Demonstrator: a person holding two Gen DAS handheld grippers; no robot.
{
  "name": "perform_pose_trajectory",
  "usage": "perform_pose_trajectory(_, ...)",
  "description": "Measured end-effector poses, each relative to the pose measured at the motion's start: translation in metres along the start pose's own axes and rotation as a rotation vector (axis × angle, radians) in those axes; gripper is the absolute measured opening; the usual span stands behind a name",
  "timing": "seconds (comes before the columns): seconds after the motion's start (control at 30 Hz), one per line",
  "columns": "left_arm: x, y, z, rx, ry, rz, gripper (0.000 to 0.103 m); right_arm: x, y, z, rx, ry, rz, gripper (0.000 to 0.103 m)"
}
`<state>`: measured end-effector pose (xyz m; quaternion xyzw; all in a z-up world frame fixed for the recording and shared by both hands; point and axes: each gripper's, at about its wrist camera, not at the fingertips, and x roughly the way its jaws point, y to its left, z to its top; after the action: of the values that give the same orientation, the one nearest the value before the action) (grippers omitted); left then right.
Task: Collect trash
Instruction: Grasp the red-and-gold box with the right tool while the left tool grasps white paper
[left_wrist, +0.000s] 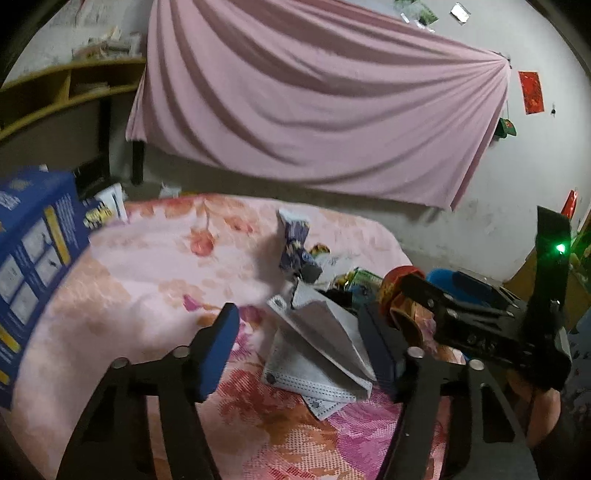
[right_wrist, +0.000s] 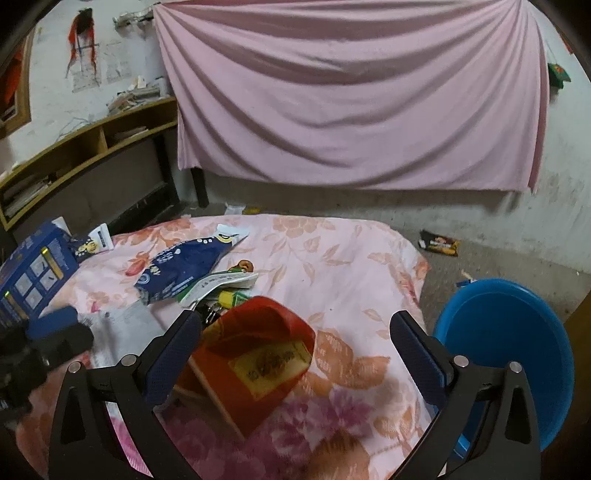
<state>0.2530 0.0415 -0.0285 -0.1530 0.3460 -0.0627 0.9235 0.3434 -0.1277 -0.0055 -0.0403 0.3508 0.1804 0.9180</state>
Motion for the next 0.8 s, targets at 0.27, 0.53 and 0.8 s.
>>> perform_pose_trajectory(0.27,0.013,0.006,-0.001,-0.089,0.089,-0.049,0.021,0.021,-0.004,0.005,0.003,0.072,0.072,0.072)
perform_pose_trajectory(0.53,0.009,0.008,-0.002,-0.126,0.085,-0.053,0.002,0.018,-0.006,0.003,0.001,0.082,0.160,0.043)
perform_pose_trajectory(0.8,-0.022,0.008,-0.011,-0.122,0.062,-0.084,0.000,-0.008,-0.012,-0.010,0.011,0.031,0.178,0.036)
